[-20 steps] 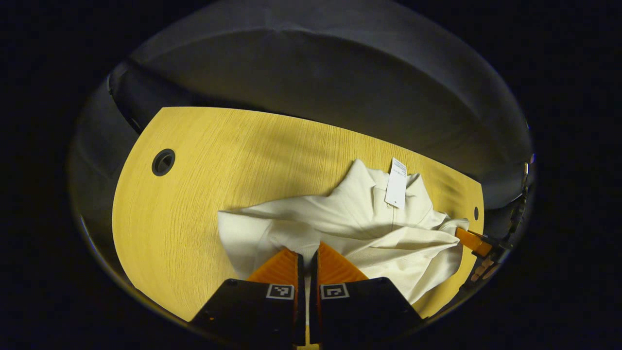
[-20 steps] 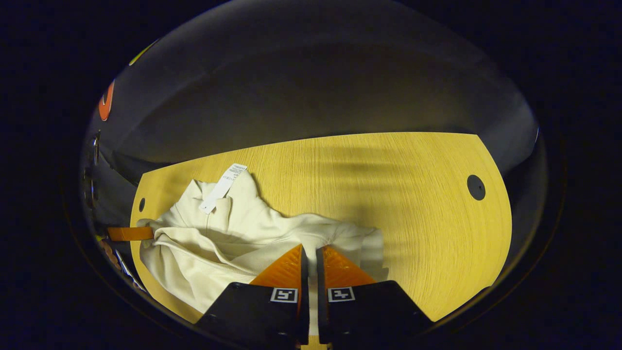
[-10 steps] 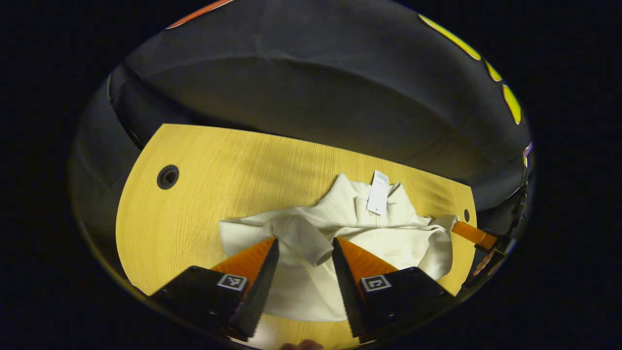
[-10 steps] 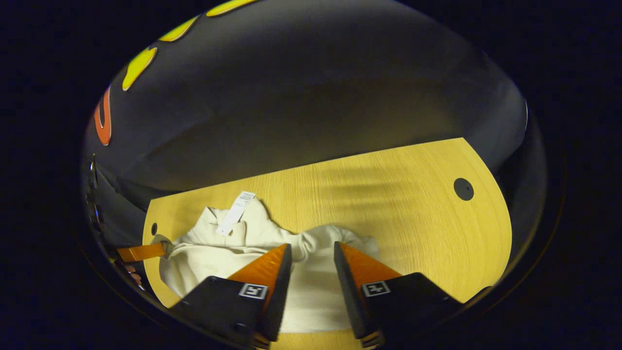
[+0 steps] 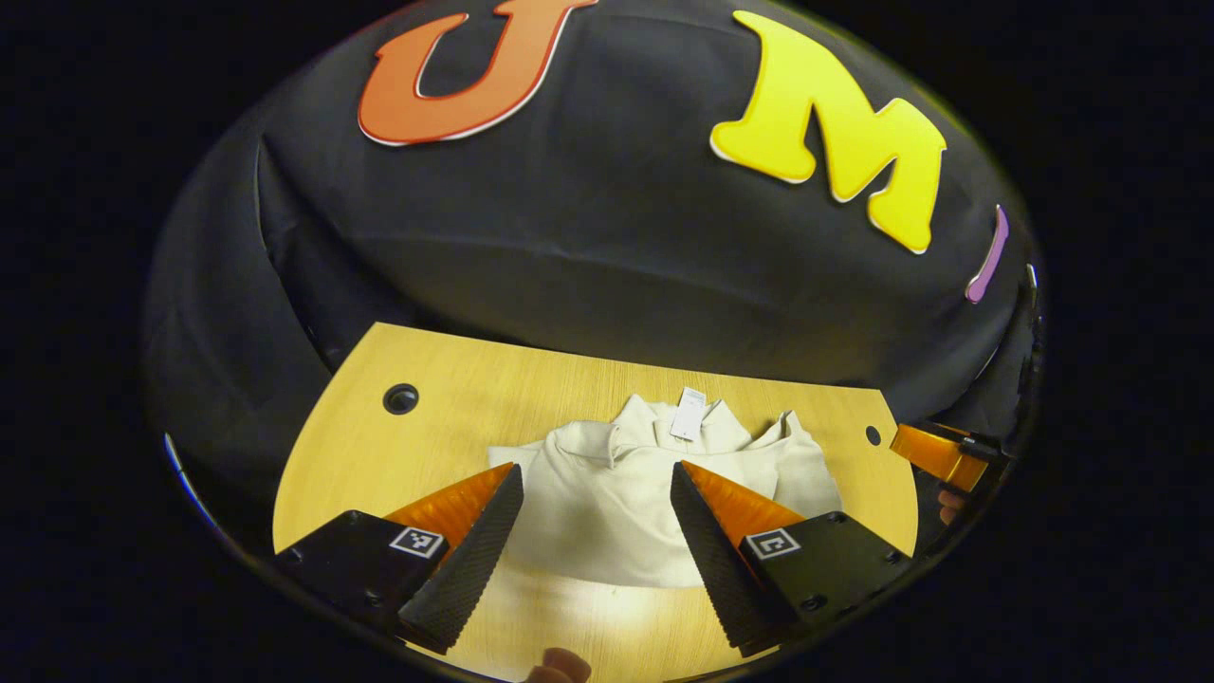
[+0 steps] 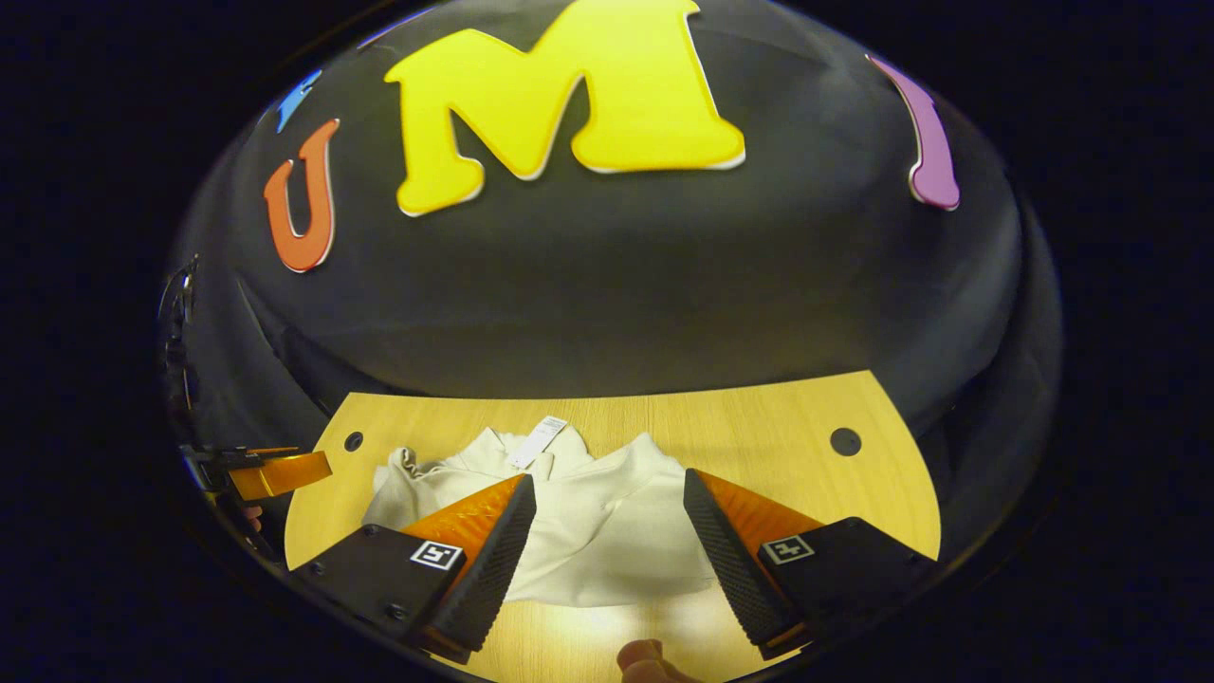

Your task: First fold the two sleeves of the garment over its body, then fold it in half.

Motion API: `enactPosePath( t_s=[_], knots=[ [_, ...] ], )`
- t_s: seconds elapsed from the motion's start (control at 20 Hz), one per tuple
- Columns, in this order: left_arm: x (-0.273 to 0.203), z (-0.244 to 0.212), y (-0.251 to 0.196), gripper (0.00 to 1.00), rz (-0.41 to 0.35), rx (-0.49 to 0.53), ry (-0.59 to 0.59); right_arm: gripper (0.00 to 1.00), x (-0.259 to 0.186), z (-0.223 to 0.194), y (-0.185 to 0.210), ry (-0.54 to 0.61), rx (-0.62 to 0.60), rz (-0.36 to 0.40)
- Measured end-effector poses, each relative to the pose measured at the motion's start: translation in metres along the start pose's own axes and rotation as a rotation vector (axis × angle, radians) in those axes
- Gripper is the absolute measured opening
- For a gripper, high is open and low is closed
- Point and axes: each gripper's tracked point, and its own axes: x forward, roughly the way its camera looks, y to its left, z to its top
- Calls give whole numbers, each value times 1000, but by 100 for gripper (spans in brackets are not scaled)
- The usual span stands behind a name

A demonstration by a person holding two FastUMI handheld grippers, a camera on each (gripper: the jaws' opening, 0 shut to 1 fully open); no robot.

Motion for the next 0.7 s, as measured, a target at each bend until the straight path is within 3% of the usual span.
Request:
enactPosePath(
  t_s=[0.15, 0.35, 0.45, 0.6, 0.7],
  knots=[
    [-56, 17, 13, 99, 34, 71, -157, 94, -60, 14, 9, -116, -79, -31],
    [-125, 18, 10, 99, 50, 72, -311, 98, -149, 22, 8, -278, -50, -73],
    [-161, 12, 8, 99, 77, 91, -378, 98, -195, 24, 4, -381, -99, -110],
    [-209, 7, 11, 98, 97, 97, -463, 98, -253, 9, 19, -468, -110, -65],
    [-243, 5, 15, 98, 101, 77, -531, 96, -276, -5, 15, -477, -116, -74]
  ],
)
